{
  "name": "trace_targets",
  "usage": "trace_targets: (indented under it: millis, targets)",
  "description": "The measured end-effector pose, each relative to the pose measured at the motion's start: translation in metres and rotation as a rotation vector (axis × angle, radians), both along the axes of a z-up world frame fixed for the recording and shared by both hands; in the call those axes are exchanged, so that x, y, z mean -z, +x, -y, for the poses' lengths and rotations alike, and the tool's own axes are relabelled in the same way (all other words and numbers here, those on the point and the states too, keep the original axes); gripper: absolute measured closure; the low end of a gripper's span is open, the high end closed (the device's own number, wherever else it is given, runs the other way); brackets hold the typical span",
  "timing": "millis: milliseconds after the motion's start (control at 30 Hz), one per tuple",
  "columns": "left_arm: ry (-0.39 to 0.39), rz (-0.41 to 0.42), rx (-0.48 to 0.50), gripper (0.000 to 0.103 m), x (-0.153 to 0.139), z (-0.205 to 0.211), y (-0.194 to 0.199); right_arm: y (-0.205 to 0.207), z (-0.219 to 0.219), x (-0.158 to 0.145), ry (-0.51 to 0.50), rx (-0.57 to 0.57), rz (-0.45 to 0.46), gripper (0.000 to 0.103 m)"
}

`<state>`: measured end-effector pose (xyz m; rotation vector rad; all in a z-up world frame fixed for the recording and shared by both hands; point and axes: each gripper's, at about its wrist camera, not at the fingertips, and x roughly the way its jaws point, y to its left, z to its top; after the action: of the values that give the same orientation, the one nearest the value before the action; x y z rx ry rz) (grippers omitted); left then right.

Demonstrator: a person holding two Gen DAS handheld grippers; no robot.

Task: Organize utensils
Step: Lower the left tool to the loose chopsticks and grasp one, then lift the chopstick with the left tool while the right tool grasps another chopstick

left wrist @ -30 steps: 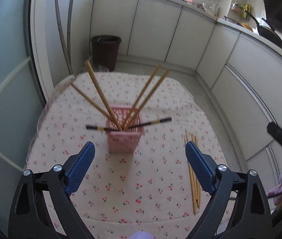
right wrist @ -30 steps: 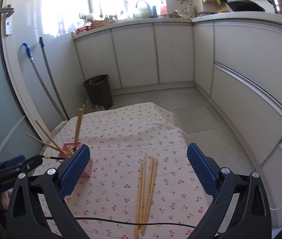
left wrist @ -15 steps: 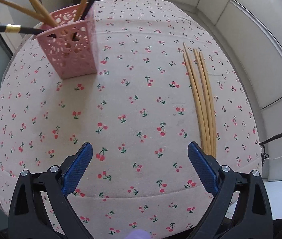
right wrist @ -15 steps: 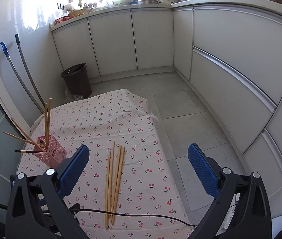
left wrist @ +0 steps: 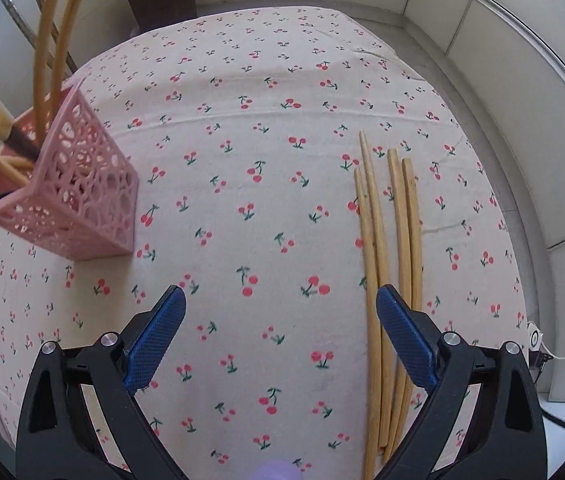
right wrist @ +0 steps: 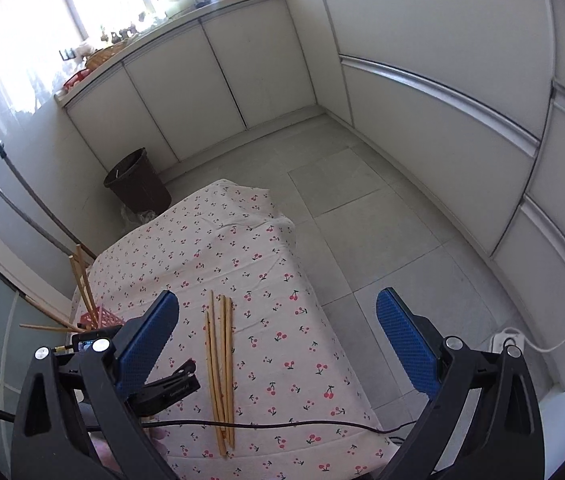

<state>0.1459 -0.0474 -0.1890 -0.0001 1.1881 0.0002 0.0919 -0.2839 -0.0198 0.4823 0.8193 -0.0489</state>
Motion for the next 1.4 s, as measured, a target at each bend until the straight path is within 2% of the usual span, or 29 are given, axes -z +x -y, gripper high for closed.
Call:
trace_targets:
  millis: [100,300,533,633,700,833,900,1033,1133,1200,1267,1400]
  targets:
    - [-0.022,-0.029,-0.001,0.011,0.002,0.007,0.018,0.003,0.013,0.007,0.057,0.029,-0.024,0.007]
    - [-0.094,-0.09,-0.038,0.012,0.003,0.006,0.049,0.006,0.02,0.018,0.083,0.05,-0.058,0.007]
    - [-0.063,-0.109,-0.063,0.015,0.01,0.004,0.069,0.008,0.016,0.019,0.064,0.043,-0.065,0.007]
    - [-0.052,-0.114,-0.063,0.021,0.015,0.008,0.081,0.009,0.016,0.02,0.065,0.04,-0.066,0.007]
    - [-0.044,-0.125,-0.055,0.031,0.022,0.013,0.092,0.009,0.014,0.02,0.072,0.041,-0.067,0.007]
    - [0.009,-0.116,-0.019,0.039,0.029,0.025,0.098,0.01,0.012,0.02,0.082,0.033,-0.067,0.007]
    - [0.021,-0.103,0.006,0.051,0.027,0.033,0.098,0.011,0.01,0.02,0.072,0.031,-0.068,0.007]
    - [0.064,-0.093,0.026,0.065,0.024,0.049,0.098,0.014,0.007,0.023,0.06,0.028,-0.081,0.007]
    - [0.08,-0.076,0.021,0.076,0.023,0.05,0.096,0.017,0.005,0.026,0.055,0.023,-0.09,0.007]
    - [0.09,-0.06,0.027,0.087,0.023,0.043,0.089,0.019,0.004,0.029,0.053,0.025,-0.101,0.007]
    - [0.091,-0.046,0.037,0.095,0.021,0.04,0.084,0.023,0.002,0.034,0.057,0.028,-0.119,0.007]
    - [0.018,-0.023,0.072,0.098,0.018,0.028,0.064,0.034,-0.005,0.046,0.067,0.017,-0.159,0.007]
